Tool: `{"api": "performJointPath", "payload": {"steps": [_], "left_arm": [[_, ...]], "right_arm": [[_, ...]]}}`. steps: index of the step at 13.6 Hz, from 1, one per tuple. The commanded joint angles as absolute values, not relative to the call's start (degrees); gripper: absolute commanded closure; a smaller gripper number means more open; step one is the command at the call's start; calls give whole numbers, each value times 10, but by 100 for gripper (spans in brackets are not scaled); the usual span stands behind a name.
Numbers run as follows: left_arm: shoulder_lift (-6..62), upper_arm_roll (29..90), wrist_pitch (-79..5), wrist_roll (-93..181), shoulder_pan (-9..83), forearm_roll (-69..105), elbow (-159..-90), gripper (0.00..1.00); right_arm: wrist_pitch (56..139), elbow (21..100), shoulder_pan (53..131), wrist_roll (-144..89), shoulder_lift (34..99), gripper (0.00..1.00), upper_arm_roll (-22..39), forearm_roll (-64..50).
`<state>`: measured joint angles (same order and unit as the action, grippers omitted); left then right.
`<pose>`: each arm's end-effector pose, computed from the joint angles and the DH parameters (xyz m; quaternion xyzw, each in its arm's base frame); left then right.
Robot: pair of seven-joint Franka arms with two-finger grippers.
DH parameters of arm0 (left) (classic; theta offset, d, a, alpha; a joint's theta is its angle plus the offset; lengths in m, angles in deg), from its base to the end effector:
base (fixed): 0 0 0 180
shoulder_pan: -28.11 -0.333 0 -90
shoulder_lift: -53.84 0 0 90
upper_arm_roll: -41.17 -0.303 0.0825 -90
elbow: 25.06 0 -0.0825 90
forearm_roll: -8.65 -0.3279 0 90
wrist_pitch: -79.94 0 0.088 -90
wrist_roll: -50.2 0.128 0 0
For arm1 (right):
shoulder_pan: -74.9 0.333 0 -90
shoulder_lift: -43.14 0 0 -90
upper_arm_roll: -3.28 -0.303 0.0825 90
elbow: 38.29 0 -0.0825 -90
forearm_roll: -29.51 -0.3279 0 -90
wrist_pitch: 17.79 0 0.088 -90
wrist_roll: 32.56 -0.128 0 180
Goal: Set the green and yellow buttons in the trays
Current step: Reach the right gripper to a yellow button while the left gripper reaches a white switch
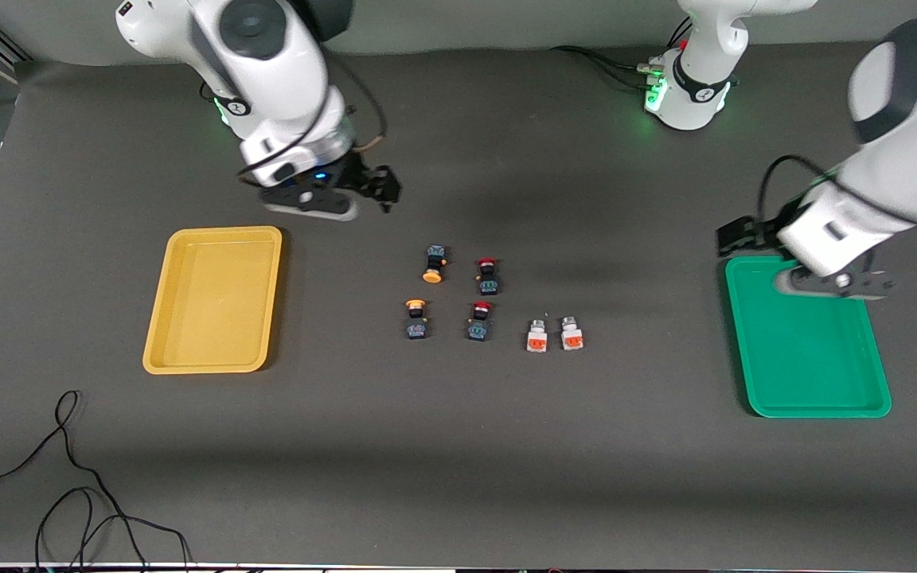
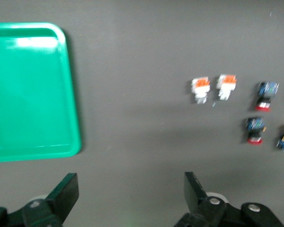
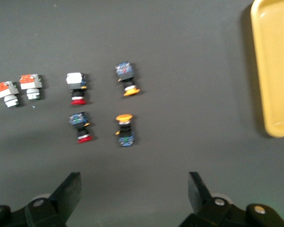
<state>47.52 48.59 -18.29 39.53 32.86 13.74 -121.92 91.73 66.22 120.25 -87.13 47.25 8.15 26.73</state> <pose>0.5165 -0.1190 0.4966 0.9978 -0.0047 -0.0519 0.0413 0.4004 0.3489 0.4764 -0.9912 0.1303 0.0093 0.0193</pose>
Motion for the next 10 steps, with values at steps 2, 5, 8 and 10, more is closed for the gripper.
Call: {"api": "performJointPath", "payload": {"steps": [2,5,8,10], "left_arm": [[407,481,-238,282,399,132,-1202,1],[354,481,-266,252,412,136,-1202,1],[299,482,-318,216,430,143,-1204,1],[259,482,-354,180,441,142,-1205,1]], "right_arm": [[937,635,1256,-944,516,0,91,269],[951,638,1257,-945,553,0,91,269],[1015,666,1257,-945,605,0,91,270],[1061,670,1257,-945,647,0,91,270]]}}
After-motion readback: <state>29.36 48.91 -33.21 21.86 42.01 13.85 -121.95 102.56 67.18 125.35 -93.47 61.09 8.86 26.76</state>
